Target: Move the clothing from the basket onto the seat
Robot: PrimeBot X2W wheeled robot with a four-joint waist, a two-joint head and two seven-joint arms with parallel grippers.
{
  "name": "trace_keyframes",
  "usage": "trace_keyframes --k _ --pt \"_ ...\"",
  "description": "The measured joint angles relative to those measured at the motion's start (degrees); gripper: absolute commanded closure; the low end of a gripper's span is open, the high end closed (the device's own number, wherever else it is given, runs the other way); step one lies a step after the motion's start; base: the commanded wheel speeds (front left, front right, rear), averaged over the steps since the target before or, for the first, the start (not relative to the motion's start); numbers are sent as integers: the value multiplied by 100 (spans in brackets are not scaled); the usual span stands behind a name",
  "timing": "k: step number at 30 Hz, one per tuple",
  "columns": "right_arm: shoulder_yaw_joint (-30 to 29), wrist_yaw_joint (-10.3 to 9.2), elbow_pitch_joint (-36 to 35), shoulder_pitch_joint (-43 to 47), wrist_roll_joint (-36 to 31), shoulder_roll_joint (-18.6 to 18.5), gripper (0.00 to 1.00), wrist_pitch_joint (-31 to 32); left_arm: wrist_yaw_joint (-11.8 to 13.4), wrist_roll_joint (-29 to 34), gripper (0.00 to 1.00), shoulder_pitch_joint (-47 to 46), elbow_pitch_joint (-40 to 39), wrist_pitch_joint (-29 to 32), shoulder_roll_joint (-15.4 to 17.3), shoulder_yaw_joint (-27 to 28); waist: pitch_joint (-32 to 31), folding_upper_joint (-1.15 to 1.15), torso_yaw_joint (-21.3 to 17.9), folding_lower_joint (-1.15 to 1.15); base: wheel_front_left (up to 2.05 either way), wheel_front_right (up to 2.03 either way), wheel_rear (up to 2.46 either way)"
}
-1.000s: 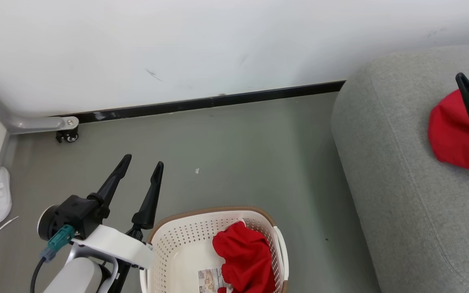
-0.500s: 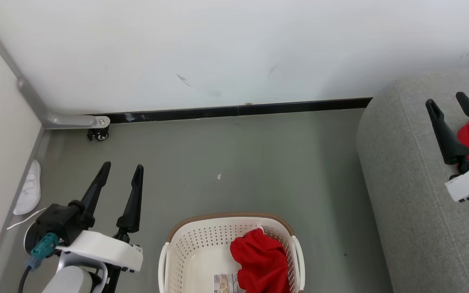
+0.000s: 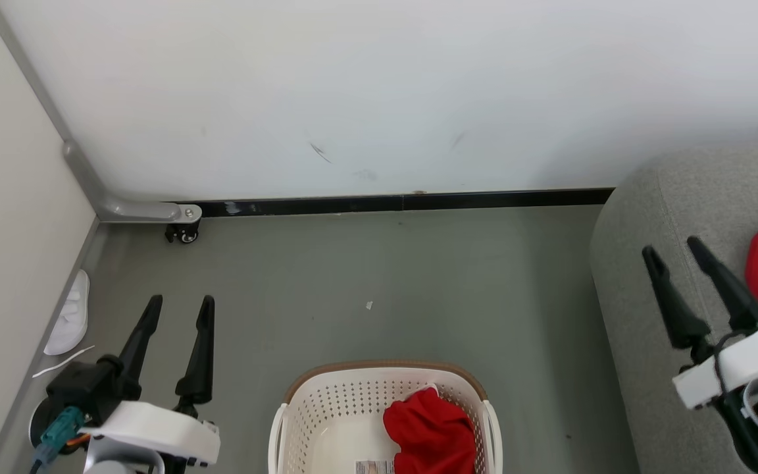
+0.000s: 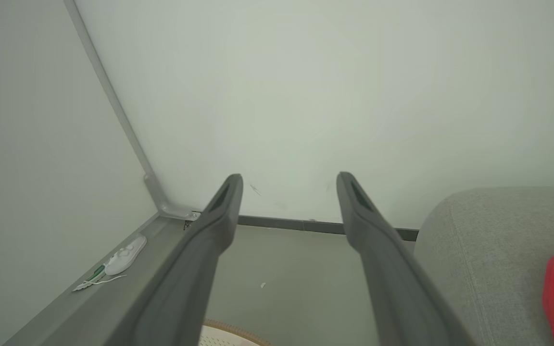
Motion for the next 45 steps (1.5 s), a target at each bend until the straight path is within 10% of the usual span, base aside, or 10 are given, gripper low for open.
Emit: trace_keyframes --k 45 --pt "-698 0 -805 1253 -1338 946 0 0 -318 759 0 660 -321 0 -582 896 -42 0 -173 0 0 0 0"
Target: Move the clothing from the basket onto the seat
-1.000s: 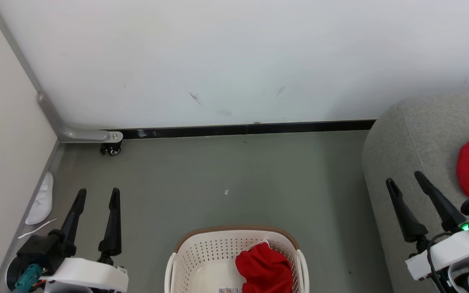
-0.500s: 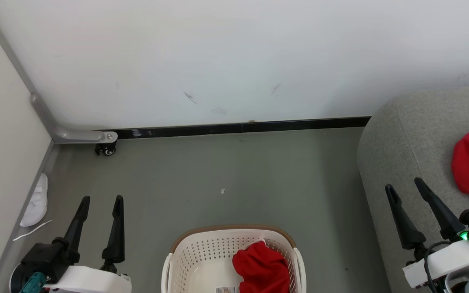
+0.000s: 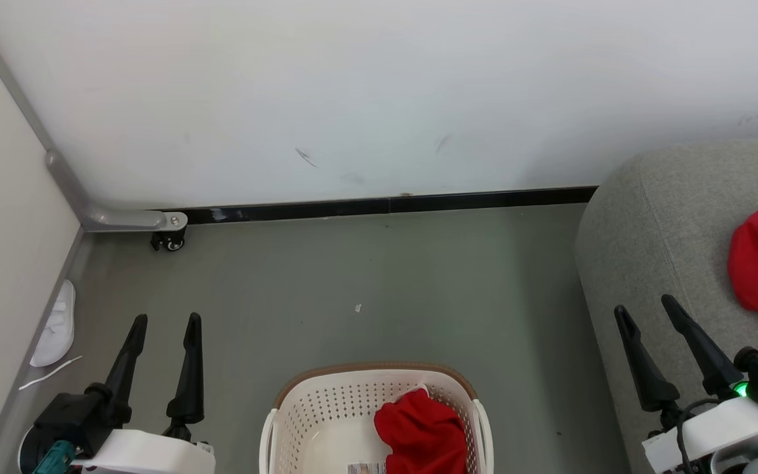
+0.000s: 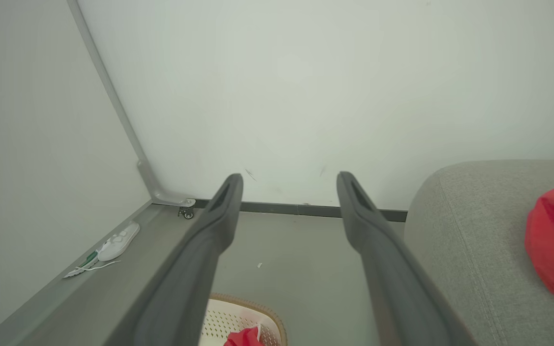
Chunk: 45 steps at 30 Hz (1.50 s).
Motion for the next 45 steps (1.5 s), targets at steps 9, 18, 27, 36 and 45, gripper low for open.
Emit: trace_keyframes --k 9,18,27,36,45 --pt "-2 0 -47 -1 -49 26 0 0 -125 86 0 0 19 0 -92 105 24 0 -11 0 0 0 0" --pt "-4 0 -103 -1 -92 44 0 0 -241 153 0 0 68 0 -160 152 66 0 -36 0 0 0 0" --pt "-35 0 -140 -4 -147 68 0 0 -382 240 0 0 160 0 -212 131 149 0 -80 0 0 0 0" --pt "-104 0 -164 -9 -156 85 0 0 -461 291 0 -2 242 -14 -275 107 302 0 -164 0 0 0 0" --pt "-109 0 -280 -44 -172 49 0 0 -552 300 0 -45 334 -14 -292 82 540 0 -288 0 0 0 0"
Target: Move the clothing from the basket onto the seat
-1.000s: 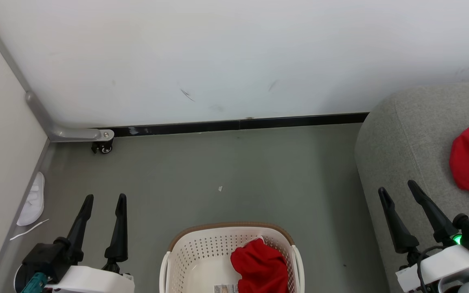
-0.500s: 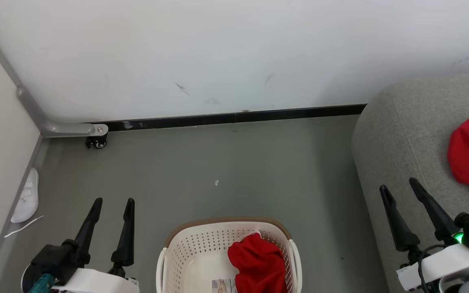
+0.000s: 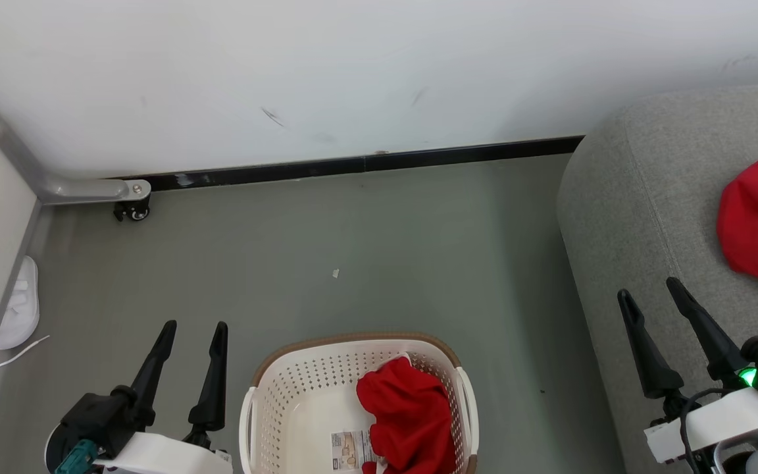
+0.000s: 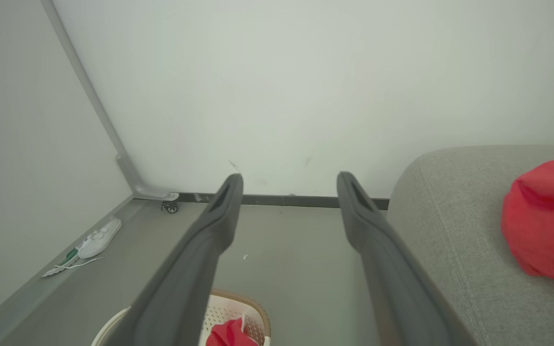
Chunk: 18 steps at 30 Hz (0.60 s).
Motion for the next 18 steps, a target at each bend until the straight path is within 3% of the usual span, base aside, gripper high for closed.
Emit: trace_keyframes --k 18 --pt "-66 0 -38 -254 -7 25 0 0 -102 71 0 -407 91 0 -15 -34 586 0 -253 0 0 0 0"
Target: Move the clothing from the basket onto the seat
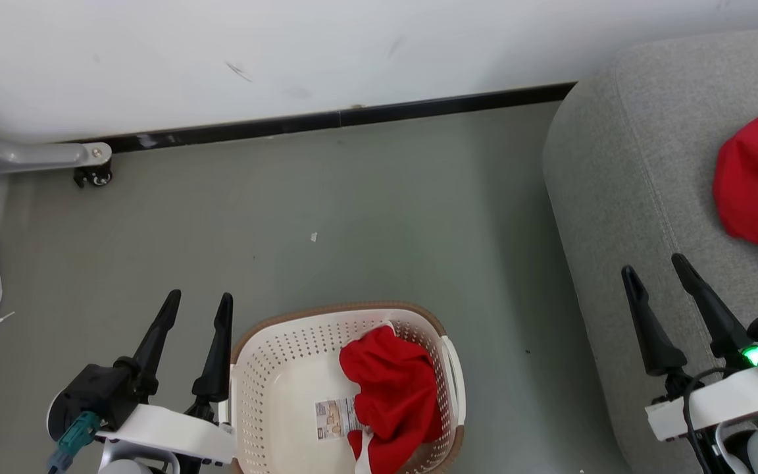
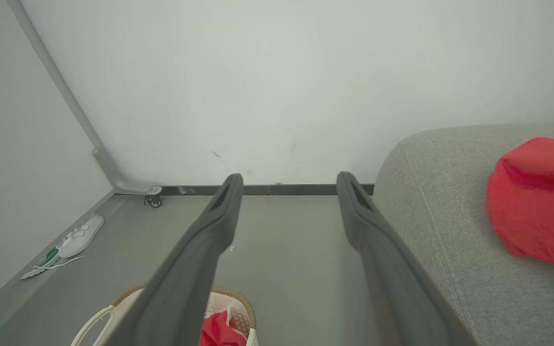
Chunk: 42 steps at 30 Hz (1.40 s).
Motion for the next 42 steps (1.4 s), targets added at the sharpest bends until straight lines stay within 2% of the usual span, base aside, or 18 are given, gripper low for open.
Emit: trace_keyframes --k 25,32,42 --pt "146 0 -65 -684 10 133 0 0 -118 171 0 -542 73 -1 47 -198 1033 0 -193 0 0 0 0" --pt "138 0 -151 -922 10 132 0 0 -149 232 0 -714 312 2 121 -361 1330 0 -262 0 0 0 0" --pt "-3 0 -247 -1285 -3 110 0 -26 -174 264 0 -1088 817 229 19 -778 1697 0 -372 0 0 0 0"
